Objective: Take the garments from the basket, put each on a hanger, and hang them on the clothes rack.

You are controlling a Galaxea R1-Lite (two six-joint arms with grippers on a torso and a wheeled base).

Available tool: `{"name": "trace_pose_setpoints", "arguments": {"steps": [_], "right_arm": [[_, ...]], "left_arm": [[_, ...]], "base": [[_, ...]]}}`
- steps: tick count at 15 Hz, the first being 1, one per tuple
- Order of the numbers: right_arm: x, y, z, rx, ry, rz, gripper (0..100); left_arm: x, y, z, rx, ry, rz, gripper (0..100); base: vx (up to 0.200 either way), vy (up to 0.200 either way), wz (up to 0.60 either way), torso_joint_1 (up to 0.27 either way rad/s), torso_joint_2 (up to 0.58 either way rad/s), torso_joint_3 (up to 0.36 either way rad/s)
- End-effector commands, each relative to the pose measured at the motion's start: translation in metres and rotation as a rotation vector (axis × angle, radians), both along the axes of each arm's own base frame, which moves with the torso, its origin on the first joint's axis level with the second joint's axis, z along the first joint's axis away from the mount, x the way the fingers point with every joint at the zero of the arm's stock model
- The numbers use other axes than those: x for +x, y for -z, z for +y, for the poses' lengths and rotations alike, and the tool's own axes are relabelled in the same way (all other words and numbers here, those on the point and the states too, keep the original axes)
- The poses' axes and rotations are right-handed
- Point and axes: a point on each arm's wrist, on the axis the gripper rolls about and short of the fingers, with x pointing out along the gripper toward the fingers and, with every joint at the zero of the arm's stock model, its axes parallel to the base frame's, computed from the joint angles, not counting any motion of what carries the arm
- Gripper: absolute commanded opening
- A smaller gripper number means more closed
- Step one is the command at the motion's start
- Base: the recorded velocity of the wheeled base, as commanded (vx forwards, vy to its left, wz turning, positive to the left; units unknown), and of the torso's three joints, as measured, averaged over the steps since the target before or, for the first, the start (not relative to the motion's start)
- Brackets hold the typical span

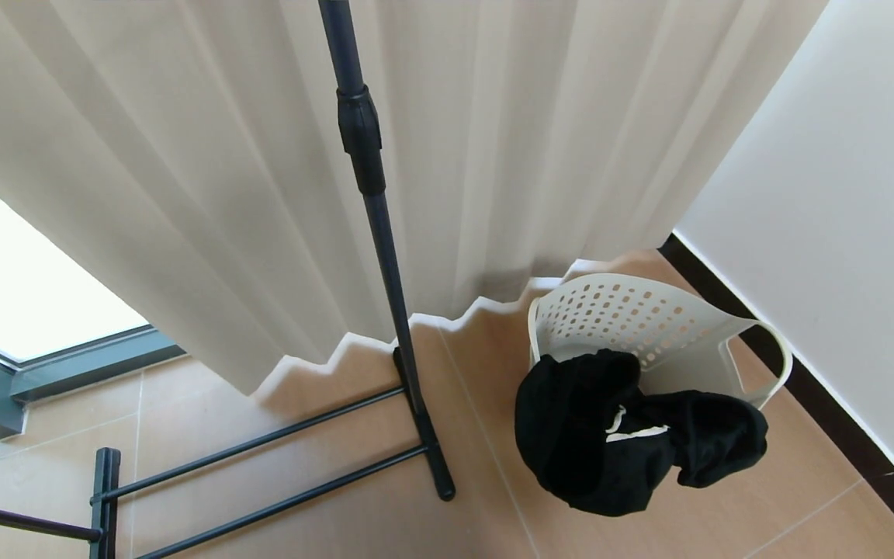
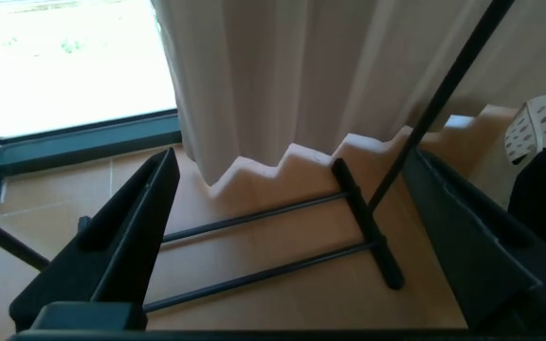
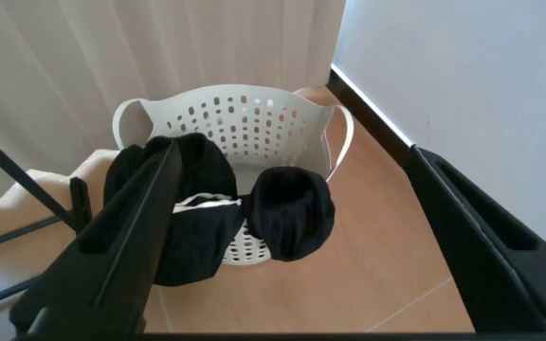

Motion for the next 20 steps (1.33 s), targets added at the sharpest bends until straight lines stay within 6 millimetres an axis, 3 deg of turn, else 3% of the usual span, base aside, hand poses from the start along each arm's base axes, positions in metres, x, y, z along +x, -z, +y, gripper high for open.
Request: {"name": "trace_pose_setpoints", "arguments": {"steps": [1, 13, 20], "right_arm": [[-0.0001, -0.0001, 0.0000, 0.001, -0.001, -0.002, 100], [0.0001, 0.0002, -0.0005, 0.002, 0.020, 0.003, 100], [0.0058, 0.0007, -0.0015, 0.005, 0.071, 0.086, 100]], "left_arm": [[0.0001, -0.0001, 0.0000, 0.000, -0.001, 0.001, 100], [0.0001, -0.0001, 0.0001, 0.001, -0.001, 0.001, 100], [0.0001, -0.0001, 0.0001, 0.001, -0.001, 0.001, 100]], "base": [[0.000, 0.000, 0.00, 0.002, 0.00, -0.198], [0.000, 0.000, 0.00, -0.001, 0.00, -0.198], [0.000, 0.000, 0.00, -0.001, 0.00, -0.030]]}}
